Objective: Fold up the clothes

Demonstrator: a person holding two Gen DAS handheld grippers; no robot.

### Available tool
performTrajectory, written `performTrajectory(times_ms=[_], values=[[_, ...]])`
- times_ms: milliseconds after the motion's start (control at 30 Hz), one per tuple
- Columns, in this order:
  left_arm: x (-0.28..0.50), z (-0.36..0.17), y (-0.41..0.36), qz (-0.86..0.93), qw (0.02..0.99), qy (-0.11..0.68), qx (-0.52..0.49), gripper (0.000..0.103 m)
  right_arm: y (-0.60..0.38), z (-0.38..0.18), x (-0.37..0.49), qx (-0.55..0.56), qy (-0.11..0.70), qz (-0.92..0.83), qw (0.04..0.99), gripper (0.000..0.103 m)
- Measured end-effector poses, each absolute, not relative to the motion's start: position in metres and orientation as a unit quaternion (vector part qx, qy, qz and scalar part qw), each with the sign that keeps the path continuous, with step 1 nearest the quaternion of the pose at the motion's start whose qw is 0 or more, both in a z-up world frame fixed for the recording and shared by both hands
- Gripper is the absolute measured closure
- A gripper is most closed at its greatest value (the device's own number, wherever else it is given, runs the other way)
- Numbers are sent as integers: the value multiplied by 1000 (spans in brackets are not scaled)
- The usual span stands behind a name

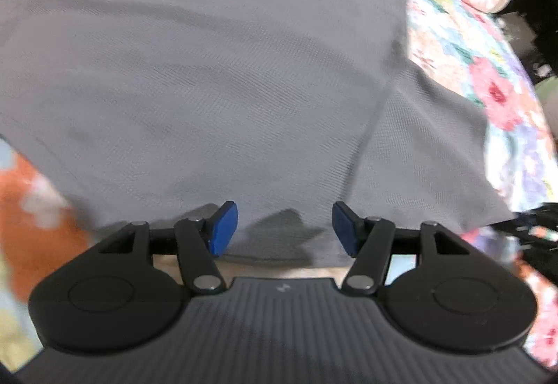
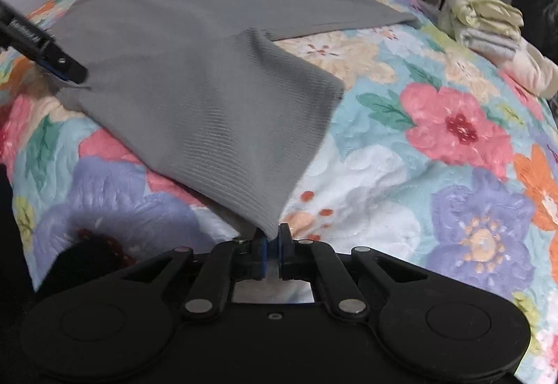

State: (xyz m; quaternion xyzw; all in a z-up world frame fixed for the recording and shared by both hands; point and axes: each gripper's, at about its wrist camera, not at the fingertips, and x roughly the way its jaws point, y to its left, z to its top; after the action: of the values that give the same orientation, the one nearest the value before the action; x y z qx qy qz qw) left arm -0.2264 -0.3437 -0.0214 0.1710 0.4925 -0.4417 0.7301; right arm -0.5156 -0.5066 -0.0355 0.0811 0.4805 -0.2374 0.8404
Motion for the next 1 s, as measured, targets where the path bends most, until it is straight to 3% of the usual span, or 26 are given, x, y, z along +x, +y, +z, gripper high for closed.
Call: performTrajectory(times_ms=[167,233,333,600,800,867,1000], values=[[-190,-4,-315,-387,773,479,152,37,-518,16,-509,203,427,-243,847,57],[-174,0,-301,-375,781,483,129,37,-512,31,-494,198,409,-228,861,55],[-164,7,-289,-356,794,476,125,37,-494,44,-458,142,400,-207,882,43],[-182,25,-281,-374,796,459,122,32,-455,63,-380,99,405,-138,898,41],[-202,42,-278,-390,801,432,140,24,-435,77,-368,90,411,-144,895,30],[-209,47,-278,-393,803,424,144,22,-433,81,-369,91,414,-153,893,20],[-224,57,-280,-401,804,408,161,20,-432,90,-373,84,415,-167,890,19]])
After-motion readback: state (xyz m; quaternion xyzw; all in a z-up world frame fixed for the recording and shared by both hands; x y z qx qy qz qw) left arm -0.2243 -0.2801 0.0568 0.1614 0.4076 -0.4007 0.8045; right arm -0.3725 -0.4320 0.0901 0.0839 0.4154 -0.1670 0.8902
